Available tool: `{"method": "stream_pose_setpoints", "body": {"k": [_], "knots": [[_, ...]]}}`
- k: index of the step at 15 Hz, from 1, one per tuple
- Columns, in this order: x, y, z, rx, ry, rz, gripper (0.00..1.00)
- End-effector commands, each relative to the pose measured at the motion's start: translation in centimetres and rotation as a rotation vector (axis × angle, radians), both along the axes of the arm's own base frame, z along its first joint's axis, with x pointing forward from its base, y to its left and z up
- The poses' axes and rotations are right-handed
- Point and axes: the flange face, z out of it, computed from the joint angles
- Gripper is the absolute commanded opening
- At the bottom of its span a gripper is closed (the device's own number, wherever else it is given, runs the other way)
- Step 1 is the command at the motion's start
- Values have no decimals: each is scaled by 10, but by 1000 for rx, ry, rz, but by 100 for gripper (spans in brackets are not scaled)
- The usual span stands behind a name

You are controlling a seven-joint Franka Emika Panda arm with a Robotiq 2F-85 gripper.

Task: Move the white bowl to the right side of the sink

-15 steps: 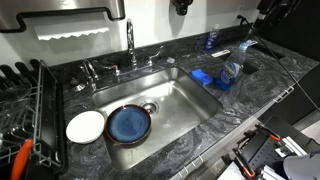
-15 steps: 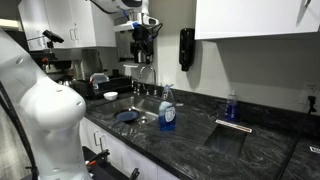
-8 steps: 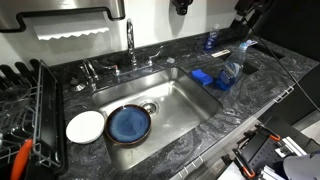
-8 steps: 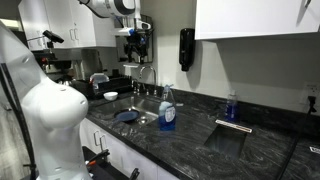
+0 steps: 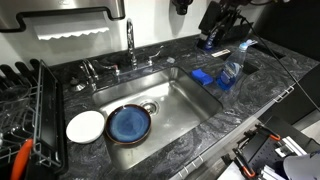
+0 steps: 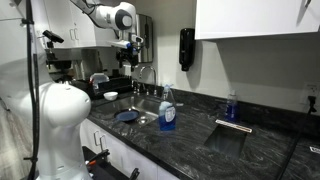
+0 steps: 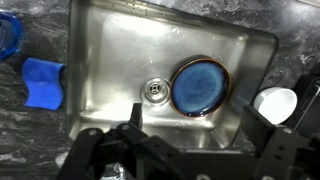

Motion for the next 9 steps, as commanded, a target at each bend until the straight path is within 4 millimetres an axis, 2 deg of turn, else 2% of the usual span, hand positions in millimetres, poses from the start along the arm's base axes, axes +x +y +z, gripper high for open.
{"method": "stream_pose_setpoints", "body": {"k": [1, 4, 9], "knots": [[20, 36, -15, 34, 34, 109, 100], [26, 58, -31, -11, 25, 233, 100], [32, 69, -75, -71, -10, 426, 100]]}}
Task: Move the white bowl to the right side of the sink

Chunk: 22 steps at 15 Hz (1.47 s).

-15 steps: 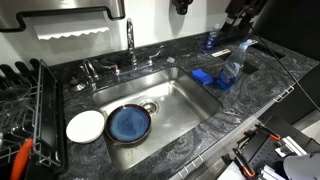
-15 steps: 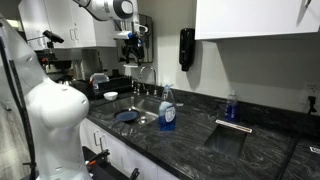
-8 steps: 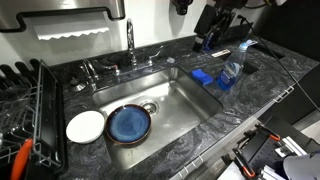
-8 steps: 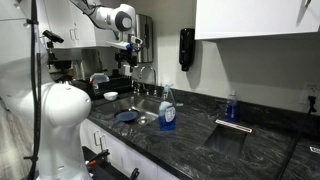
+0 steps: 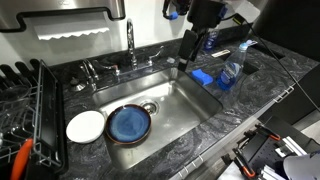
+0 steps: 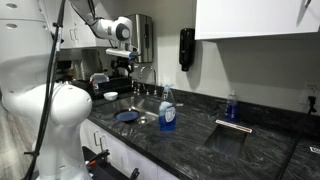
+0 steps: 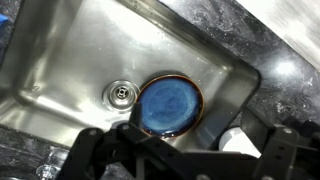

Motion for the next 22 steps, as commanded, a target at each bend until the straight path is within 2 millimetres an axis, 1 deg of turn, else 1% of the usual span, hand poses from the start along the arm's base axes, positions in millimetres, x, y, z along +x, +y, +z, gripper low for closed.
{"method": "stream_pose_setpoints", "body": {"k": [1, 4, 6, 9, 10, 11, 12, 18, 22], "knots": [[10, 4, -32, -39, -34, 124, 100], [18, 2, -55, -33, -34, 128, 100], [24, 3, -65, -53, -23, 104, 100], [28, 5, -79, -79, 17, 69, 100], [28, 9, -79, -48, 33, 70, 100], [22, 4, -74, -65, 20, 76, 100], [23, 4, -76, -65, 24, 76, 100], [22, 4, -74, -65, 21, 76, 100], [36, 32, -89, 5, 116, -109, 100]]}}
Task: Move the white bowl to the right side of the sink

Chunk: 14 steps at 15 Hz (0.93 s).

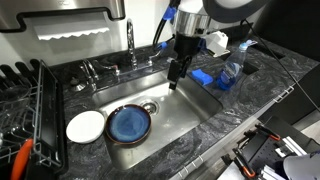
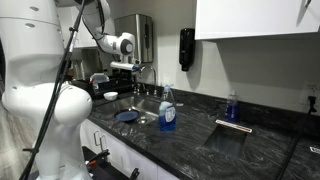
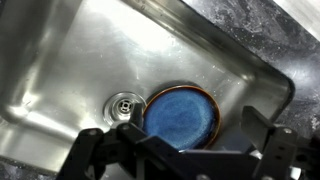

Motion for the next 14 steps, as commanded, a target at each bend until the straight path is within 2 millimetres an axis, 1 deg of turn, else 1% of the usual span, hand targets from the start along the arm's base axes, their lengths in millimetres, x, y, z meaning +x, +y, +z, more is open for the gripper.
{"method": "stream_pose_setpoints", "body": {"k": [1, 4, 6, 10, 14], "knots": [[16, 32, -16, 46, 78, -138, 100], [26, 58, -31, 45, 123, -260, 100], [29, 82, -42, 61, 148, -338, 100], [36, 123, -51, 129, 174, -460, 100], [41, 151, -57, 191, 126, -530, 100]]}}
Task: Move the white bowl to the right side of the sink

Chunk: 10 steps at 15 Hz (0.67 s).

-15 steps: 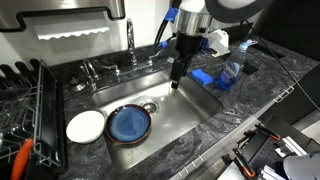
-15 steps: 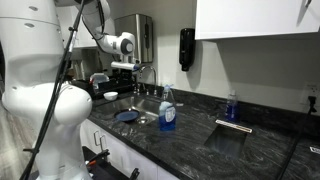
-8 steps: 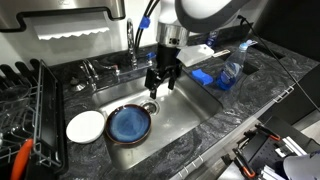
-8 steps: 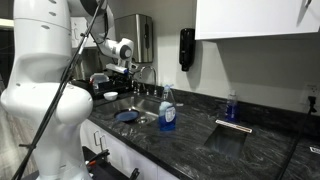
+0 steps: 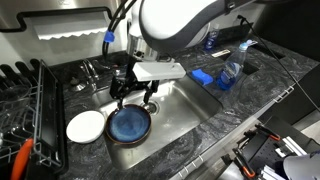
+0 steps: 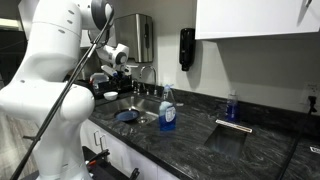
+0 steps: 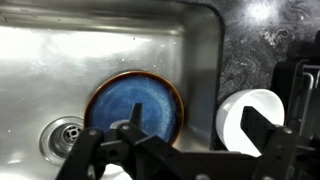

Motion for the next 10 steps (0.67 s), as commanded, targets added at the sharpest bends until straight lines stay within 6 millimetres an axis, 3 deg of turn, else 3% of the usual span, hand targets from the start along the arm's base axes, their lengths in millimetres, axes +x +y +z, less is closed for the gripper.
{"method": "stream_pose_setpoints", "body": {"k": [1, 10], "knots": [[8, 25, -10, 40, -39, -61, 100], [8, 72, -35, 19, -149, 26, 100]]}}
